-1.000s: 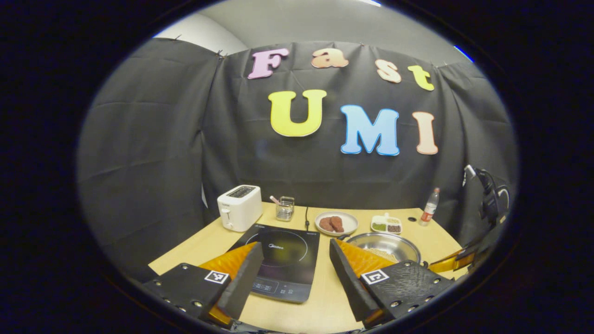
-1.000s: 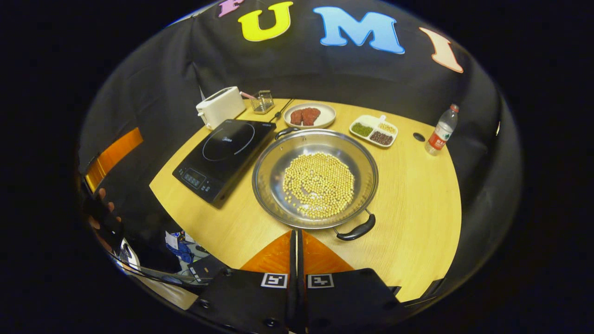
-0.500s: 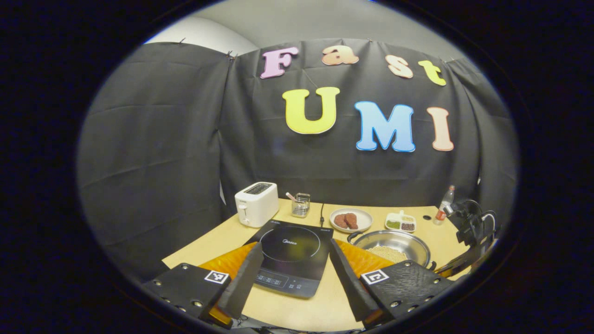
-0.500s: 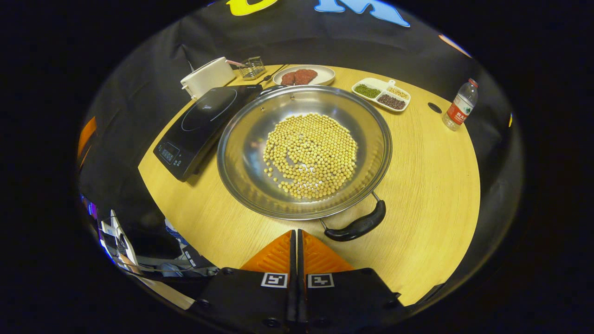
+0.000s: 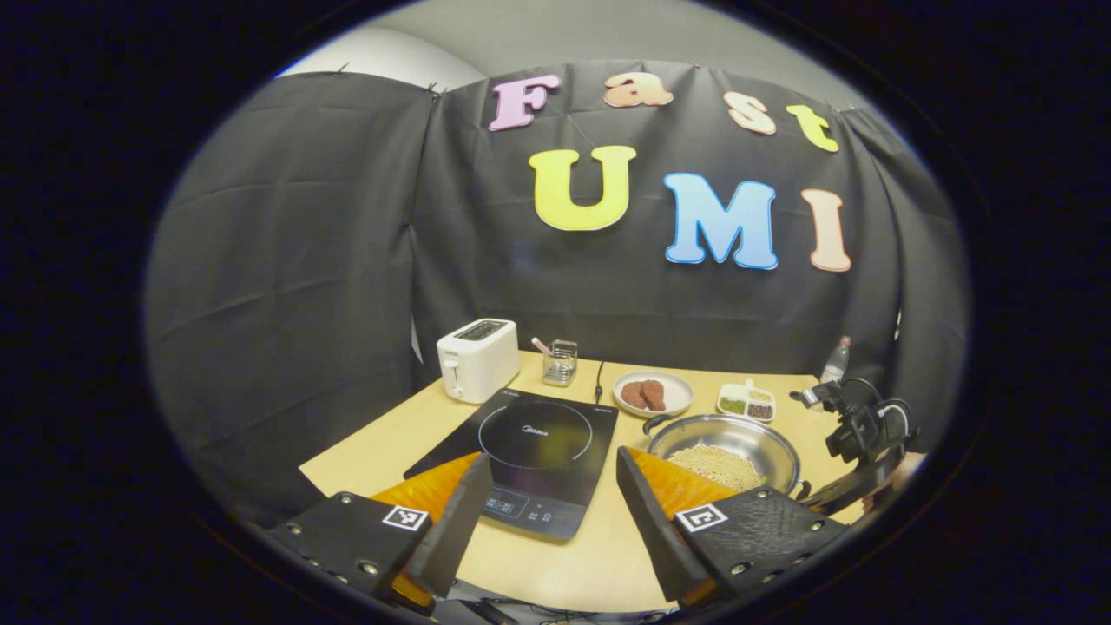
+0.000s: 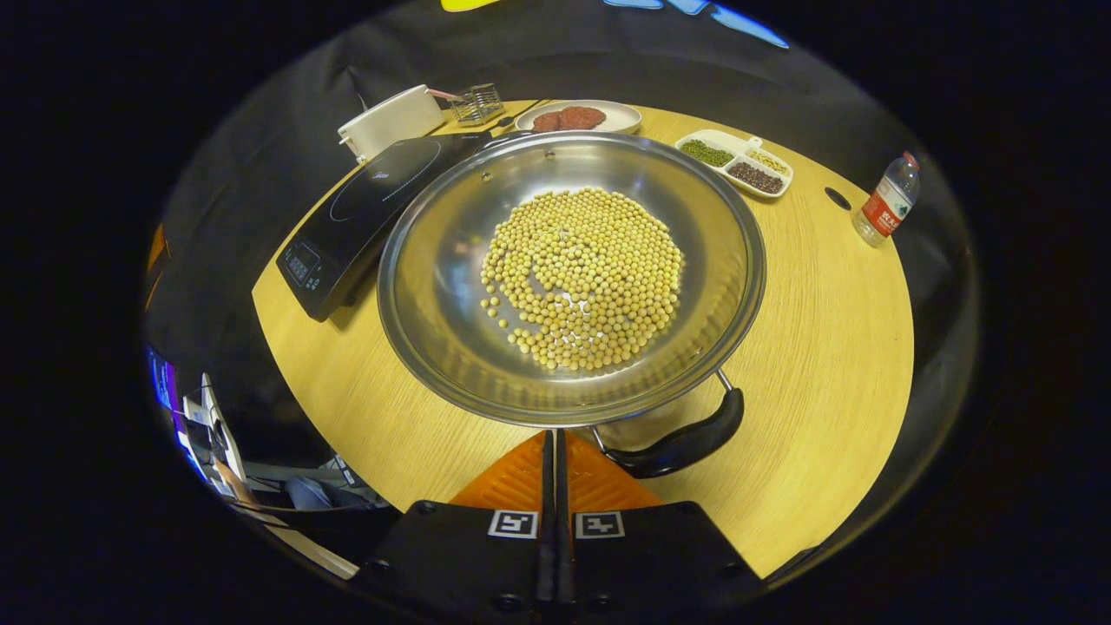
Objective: First push the handle of the pot to place it horizontally, then grasp the pot with both hands and set it on the induction cooktop.
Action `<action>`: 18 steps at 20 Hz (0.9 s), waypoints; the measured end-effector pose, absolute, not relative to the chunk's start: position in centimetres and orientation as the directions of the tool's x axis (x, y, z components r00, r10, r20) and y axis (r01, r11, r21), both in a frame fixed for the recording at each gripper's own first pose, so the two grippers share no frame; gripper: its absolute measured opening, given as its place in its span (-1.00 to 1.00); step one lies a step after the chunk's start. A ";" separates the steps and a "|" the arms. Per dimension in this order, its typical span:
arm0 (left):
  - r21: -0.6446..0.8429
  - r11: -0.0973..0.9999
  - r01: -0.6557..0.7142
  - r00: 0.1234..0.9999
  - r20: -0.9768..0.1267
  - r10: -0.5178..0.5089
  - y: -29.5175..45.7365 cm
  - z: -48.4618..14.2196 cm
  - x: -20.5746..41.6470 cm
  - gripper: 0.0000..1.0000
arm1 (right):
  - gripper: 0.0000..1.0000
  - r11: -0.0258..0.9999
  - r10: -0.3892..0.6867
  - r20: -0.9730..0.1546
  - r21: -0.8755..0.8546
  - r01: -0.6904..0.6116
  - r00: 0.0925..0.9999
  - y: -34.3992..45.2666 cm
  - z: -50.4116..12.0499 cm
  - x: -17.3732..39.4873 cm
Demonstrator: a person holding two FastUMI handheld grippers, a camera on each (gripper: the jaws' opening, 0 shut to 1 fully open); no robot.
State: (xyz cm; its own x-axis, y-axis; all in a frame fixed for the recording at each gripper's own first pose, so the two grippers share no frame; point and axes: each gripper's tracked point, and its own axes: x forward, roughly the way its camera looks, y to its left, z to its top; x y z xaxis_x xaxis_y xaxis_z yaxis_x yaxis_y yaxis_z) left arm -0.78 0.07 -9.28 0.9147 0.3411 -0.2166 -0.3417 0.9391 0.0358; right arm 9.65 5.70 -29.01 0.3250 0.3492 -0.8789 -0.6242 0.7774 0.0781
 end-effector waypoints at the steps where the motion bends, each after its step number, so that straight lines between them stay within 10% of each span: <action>1: 0.035 0.939 -0.342 0.915 -0.216 0.342 0.0 -9.3 -0.7 0.75 | -0.96 0.778 0.347 -0.879 0.075 -0.624 0.326 5.6 -29.1 9.7; 18: 0.044 0.953 -0.301 0.930 -0.206 0.303 -3.6 -9.2 1.8 0.75 | -0.98 0.808 0.296 -0.870 0.007 -0.590 0.395 1.4 -29.3 14.9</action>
